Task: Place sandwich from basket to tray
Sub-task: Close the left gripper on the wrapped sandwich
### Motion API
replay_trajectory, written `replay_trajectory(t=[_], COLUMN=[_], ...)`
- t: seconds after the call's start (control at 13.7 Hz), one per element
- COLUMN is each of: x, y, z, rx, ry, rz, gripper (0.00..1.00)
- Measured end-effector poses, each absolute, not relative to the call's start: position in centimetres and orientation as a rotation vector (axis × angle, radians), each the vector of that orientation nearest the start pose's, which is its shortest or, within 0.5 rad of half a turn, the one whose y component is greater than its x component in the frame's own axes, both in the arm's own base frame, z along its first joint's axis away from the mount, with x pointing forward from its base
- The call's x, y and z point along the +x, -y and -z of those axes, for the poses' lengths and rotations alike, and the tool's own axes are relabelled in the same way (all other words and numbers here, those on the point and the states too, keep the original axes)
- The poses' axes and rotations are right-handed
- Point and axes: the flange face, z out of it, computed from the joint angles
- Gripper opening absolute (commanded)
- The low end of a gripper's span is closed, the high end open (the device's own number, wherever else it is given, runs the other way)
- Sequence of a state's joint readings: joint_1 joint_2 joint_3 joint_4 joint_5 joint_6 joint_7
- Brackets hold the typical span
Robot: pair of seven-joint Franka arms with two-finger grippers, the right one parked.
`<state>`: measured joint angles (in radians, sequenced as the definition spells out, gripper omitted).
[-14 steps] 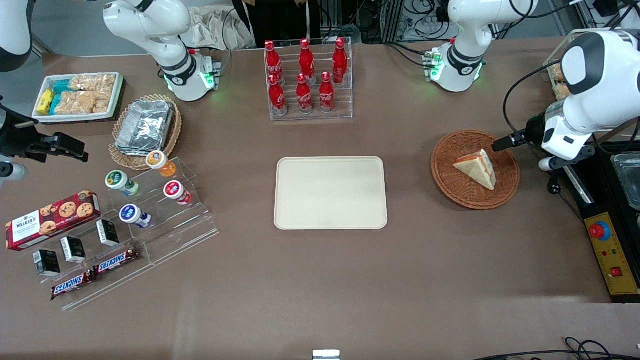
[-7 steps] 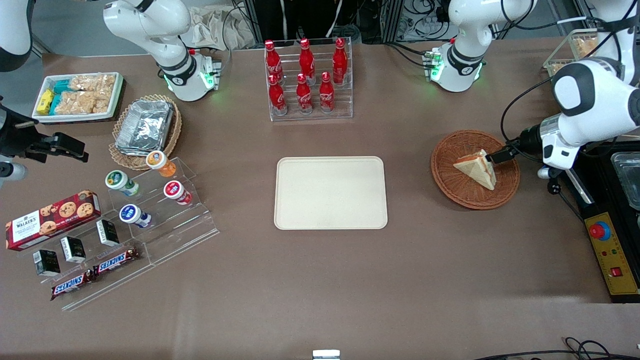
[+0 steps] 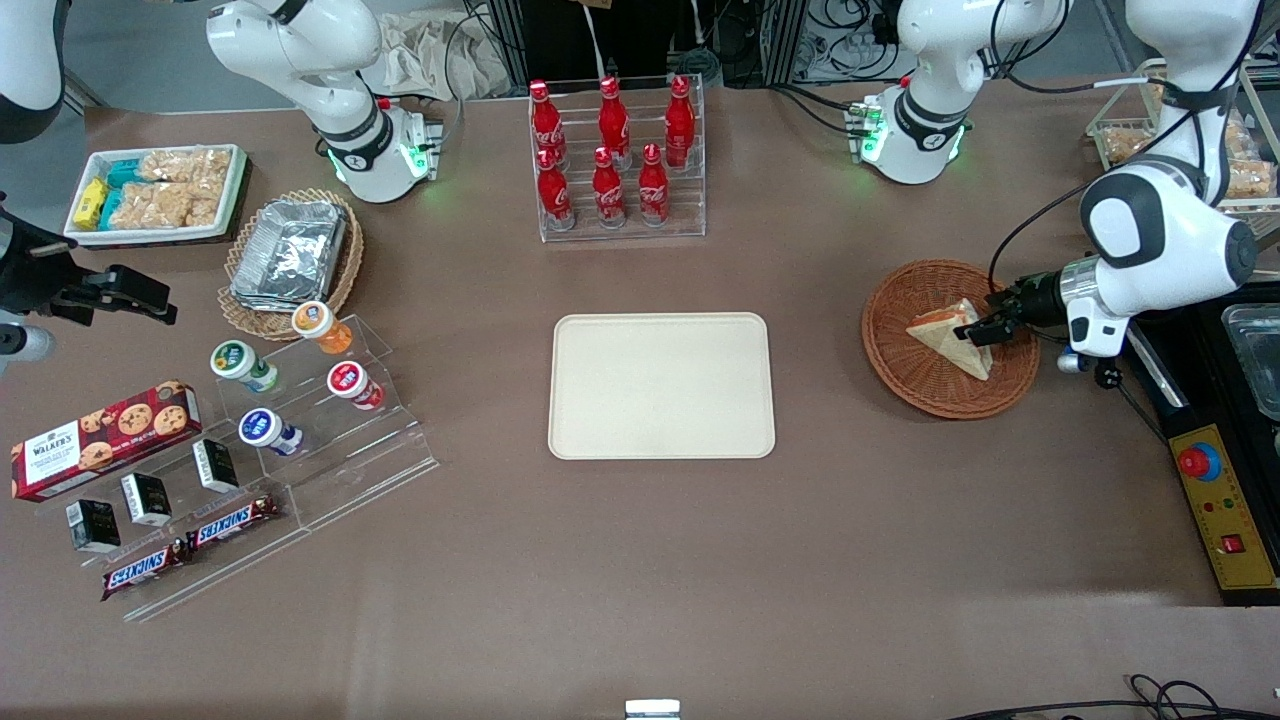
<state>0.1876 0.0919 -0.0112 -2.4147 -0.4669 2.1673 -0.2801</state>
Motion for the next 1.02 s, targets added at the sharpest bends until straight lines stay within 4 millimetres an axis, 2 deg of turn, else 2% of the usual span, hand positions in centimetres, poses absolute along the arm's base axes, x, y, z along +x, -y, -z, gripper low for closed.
replay_trajectory(t=[0.22, 0.51, 0.59, 0.73, 0.8, 0.88, 1.02], x=[45.5, 45.4, 45.3, 45.4, 45.4, 45.5, 45.7], y=[-5.5, -4.5, -4.5, -4.2, -4.1, -4.0, -4.0], z=[-23.3, -21.6, -21.3, -21.0, -21.0, -21.1, -21.2], rx=[-3.055, -3.018, -3.014, -3.014, -3.016, -3.017, -3.020], ry=[1.427, 1.440, 1.440, 1.431, 1.427, 1.426, 1.426], rz=[-0.629, -0.671, -0.679, -0.680, -0.676, -0.672, -0.666], gripper=[1.00, 0.99, 0.94, 0.72, 0.51, 0.41, 0.30])
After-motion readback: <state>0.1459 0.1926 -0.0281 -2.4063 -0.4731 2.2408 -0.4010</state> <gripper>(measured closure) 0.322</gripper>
